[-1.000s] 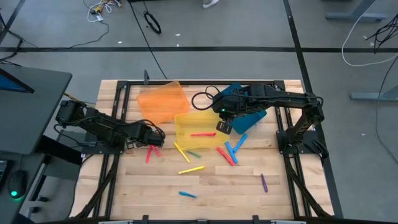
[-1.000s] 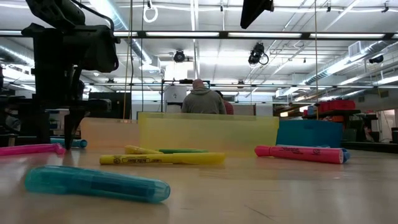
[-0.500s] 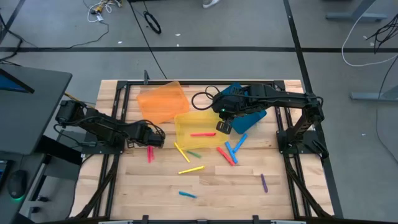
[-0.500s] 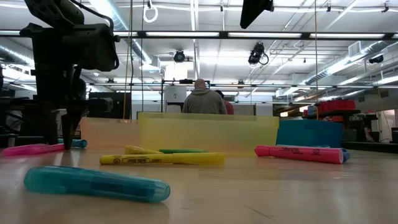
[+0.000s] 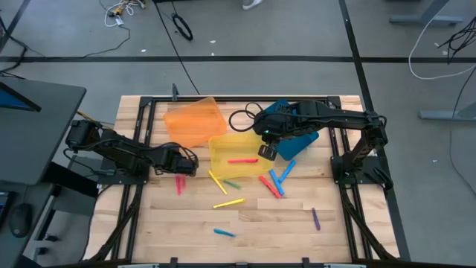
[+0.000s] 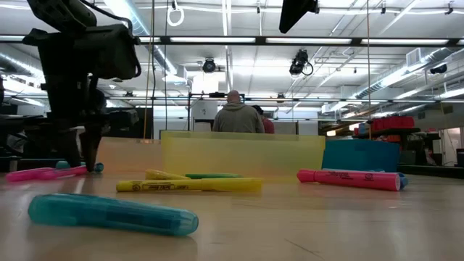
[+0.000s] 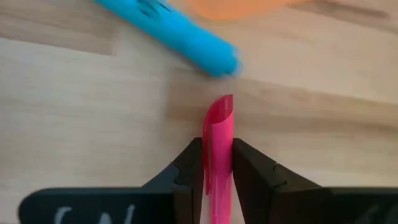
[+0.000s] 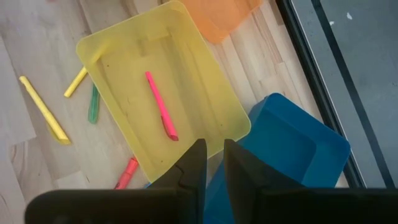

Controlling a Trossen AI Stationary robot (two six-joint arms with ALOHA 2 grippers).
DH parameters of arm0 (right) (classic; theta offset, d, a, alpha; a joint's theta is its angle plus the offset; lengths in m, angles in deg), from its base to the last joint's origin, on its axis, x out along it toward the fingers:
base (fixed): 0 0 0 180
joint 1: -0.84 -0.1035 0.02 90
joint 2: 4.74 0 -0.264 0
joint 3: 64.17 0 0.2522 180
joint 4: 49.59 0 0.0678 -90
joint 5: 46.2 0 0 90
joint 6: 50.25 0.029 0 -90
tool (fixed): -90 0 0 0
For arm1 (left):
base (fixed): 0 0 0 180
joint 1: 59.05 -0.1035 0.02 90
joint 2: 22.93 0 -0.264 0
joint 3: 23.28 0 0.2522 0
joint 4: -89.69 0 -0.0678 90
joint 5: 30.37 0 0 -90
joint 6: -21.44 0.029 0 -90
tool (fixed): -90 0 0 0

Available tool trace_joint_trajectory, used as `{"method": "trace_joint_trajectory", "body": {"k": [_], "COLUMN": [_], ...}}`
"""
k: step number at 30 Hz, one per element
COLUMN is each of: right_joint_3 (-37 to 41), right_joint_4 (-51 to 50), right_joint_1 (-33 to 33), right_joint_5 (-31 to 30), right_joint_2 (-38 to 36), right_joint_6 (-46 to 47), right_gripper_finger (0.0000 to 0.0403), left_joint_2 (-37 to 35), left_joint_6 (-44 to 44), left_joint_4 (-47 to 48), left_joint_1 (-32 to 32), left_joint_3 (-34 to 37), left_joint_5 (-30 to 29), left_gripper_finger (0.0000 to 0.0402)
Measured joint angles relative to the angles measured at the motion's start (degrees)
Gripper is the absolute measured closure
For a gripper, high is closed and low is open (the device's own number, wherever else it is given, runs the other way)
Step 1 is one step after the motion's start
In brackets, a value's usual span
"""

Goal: Pick & Place Markers
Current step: Put the medium pink highlighter pen into the yellow bin

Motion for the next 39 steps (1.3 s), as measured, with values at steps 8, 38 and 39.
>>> {"method": "trace_joint_trajectory", "body": {"k": [8, 38, 39], "right_joint_3": [0.0, 0.0, 0.0], "right_joint_4": [0.0, -2.1, -2.1], "right_joint_1": [0.0, 0.0, 0.0], "right_joint_5": [-0.1, -0.3, -0.6], "right_joint_2": [0.0, 0.0, 0.0], "right_joint_6": [-0.3, -0.5, -0.3], "right_gripper_finger": [0.0347, 0.0347, 0.0347], "left_joint_2": [-0.1, -33.6, -33.6], "left_joint_6": [2.6, 101.6, 103.2], "left_joint_4": [-4.7, -77.1, -77.9], "left_joint_1": [0.0, 8.2, 7.9], "left_joint_3": [0.0, -0.2, -0.2], "left_joint_5": [0.1, -27.8, -26.5], "left_gripper_finger": [0.0325, 0.0327, 0.0327]}}
